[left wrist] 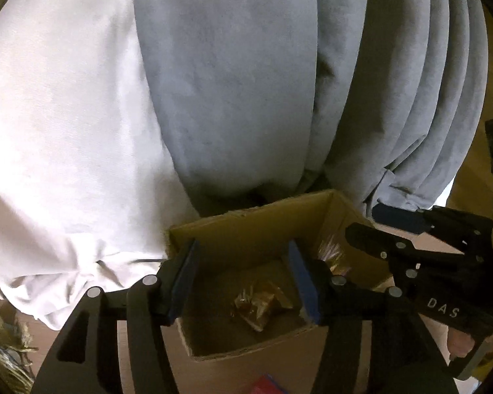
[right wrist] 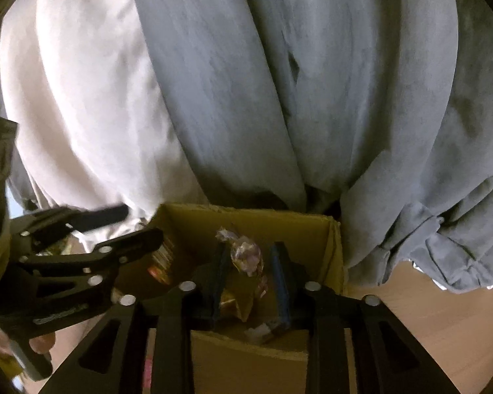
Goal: Organize snacks
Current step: 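Open both tools to drop the candies into the box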
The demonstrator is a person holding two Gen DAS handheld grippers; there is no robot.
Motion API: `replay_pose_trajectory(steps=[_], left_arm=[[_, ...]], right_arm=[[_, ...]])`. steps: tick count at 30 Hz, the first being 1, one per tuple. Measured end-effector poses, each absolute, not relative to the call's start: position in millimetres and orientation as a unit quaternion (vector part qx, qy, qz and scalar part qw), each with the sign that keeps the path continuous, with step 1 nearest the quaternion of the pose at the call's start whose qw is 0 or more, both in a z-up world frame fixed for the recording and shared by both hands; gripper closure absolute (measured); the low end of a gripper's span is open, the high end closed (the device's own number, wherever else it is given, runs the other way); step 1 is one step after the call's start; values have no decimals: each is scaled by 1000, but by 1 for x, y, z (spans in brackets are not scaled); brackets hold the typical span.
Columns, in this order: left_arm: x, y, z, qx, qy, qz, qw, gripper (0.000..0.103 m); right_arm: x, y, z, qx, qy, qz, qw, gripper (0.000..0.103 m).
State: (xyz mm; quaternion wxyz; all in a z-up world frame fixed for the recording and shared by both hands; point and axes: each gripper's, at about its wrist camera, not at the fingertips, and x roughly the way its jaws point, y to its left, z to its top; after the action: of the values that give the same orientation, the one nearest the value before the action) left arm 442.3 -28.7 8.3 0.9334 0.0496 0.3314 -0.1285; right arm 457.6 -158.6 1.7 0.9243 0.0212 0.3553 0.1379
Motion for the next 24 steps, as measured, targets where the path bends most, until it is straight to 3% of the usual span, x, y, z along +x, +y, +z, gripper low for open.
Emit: replay_pose_trajectory(steps=[3, 24], left_arm=[[427, -29, 11, 61, 319, -114, 939, 39], [309, -59, 13, 93, 281, -166, 941, 31]], right_arm=[[453, -163, 1, 23, 348, 126, 929, 59], [331, -201, 5, 4, 337, 84, 938, 59]])
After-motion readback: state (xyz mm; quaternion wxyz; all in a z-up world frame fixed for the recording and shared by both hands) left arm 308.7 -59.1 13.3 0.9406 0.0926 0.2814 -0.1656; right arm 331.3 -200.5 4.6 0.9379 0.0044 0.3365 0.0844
